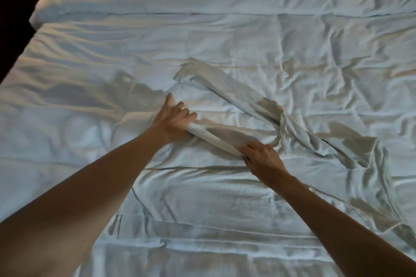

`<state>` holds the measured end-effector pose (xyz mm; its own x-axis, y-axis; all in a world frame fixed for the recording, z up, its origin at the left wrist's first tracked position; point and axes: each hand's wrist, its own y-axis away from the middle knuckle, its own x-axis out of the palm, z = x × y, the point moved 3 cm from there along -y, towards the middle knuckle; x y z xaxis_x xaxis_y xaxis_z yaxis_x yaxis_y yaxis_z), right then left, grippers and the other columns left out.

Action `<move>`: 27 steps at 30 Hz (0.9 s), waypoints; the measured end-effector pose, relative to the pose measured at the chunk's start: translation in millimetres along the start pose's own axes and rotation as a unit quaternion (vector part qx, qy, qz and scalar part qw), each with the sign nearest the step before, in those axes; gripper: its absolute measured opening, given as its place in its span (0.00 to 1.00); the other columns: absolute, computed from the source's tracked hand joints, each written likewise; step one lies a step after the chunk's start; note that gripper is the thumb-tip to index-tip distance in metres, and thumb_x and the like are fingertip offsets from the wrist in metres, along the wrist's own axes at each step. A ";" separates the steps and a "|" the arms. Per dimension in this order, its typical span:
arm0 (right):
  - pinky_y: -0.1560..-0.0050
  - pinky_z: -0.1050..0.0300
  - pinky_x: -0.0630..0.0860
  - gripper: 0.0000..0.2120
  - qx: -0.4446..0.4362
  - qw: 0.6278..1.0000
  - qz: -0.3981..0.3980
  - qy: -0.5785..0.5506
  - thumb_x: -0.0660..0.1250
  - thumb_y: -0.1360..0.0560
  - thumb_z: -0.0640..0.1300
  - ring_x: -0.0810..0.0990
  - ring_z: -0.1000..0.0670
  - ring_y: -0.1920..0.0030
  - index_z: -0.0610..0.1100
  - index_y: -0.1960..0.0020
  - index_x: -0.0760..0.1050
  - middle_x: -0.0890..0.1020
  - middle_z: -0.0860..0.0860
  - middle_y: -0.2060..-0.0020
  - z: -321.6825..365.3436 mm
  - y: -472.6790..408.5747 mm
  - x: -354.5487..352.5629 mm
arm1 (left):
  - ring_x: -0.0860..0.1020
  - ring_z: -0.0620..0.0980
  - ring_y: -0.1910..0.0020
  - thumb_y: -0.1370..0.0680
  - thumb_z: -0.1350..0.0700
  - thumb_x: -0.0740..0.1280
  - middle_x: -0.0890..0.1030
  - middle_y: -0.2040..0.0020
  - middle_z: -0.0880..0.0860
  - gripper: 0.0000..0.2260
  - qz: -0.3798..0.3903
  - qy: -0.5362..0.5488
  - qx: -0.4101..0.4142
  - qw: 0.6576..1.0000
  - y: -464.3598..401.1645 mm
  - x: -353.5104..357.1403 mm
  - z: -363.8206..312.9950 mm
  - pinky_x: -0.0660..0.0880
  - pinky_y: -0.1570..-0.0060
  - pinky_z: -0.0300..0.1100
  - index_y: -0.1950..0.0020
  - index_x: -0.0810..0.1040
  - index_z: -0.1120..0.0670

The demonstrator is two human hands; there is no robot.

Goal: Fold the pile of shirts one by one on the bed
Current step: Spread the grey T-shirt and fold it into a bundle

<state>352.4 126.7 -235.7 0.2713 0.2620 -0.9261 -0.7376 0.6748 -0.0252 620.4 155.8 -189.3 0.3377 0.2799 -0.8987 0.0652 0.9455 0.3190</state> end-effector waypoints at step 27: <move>0.45 0.47 0.75 0.15 0.119 0.966 -0.224 -0.039 0.63 0.28 0.38 0.78 0.42 0.46 0.42 0.43 0.80 0.81 0.46 0.46 -72.0 45.7 -65.1 | 0.75 0.61 0.34 0.27 0.54 0.69 0.76 0.32 0.60 0.22 -0.171 0.381 -0.094 0.904 39.8 -27.9 -163.4 0.75 0.38 0.54 0.33 0.76 0.58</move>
<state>256.5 90.8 -203.6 0.5826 -0.0488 -0.8113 -0.3742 0.8700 -0.3210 460.1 212.9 -200.7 -0.4208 -0.0691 -0.9045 -0.1413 0.9899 -0.0099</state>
